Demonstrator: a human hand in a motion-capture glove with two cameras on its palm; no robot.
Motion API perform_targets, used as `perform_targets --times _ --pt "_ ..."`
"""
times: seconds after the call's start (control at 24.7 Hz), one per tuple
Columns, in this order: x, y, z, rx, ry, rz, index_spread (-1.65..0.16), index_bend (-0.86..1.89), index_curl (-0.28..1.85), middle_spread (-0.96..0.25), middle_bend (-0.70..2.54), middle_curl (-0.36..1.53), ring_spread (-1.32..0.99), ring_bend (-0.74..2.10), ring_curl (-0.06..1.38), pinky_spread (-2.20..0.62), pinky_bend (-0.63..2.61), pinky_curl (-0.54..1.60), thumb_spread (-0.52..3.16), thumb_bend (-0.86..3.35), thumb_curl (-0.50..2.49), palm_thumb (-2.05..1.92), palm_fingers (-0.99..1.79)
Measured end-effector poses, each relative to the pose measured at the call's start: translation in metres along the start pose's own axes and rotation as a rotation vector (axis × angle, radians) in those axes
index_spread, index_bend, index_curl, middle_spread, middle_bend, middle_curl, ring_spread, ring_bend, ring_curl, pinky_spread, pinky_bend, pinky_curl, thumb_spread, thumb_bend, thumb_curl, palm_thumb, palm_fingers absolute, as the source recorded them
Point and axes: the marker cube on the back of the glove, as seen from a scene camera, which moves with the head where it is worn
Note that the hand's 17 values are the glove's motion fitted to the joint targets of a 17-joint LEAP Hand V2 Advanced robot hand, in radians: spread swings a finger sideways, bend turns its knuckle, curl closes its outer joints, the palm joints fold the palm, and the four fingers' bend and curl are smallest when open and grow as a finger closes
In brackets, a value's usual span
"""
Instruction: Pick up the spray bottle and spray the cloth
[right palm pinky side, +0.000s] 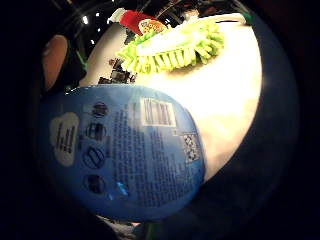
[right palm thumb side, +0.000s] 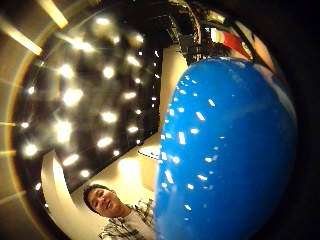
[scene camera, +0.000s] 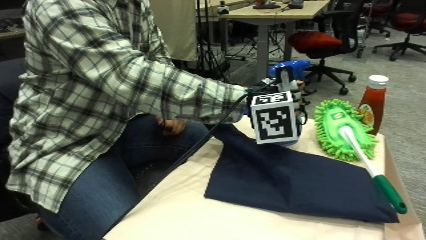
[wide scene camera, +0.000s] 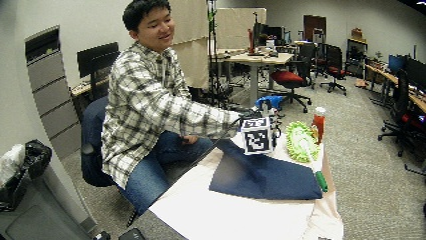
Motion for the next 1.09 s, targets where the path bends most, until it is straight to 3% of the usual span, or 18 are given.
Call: perform_targets --times 0.2,0.36,0.53,0.73,1.09 --pt "0.001 0.008 -0.004 -0.038 0.023 -0.006 -0.28 0.14 0.63 -0.11 0.46 0.54 -0.16 0.49 0.50 0.06 0.16 0.37 0.38 -0.05 0.76 1.13 0.80" --pt "-0.004 0.012 -0.012 -0.070 0.090 -0.026 -0.31 0.08 0.58 -0.09 0.31 0.49 -0.12 0.39 0.49 0.11 0.21 0.40 0.54 -0.05 0.74 1.06 0.29" --pt "-0.011 0.020 -0.032 -0.081 0.231 -0.037 -0.36 0.07 0.49 -0.09 0.22 0.44 -0.08 0.32 0.45 0.14 0.26 0.39 0.64 -0.06 0.70 0.97 0.06" --pt "-0.012 0.060 -0.077 -0.175 0.545 0.004 -0.39 0.12 0.42 -0.09 0.17 0.40 -0.04 0.26 0.38 0.16 0.28 0.37 0.75 -0.07 0.65 0.85 -0.02" --pt "-0.050 0.160 -0.172 -0.136 1.041 0.026 -0.40 0.25 0.40 -0.11 0.14 0.35 0.00 0.22 0.34 0.18 0.24 0.34 0.94 -0.02 0.59 0.67 0.01"
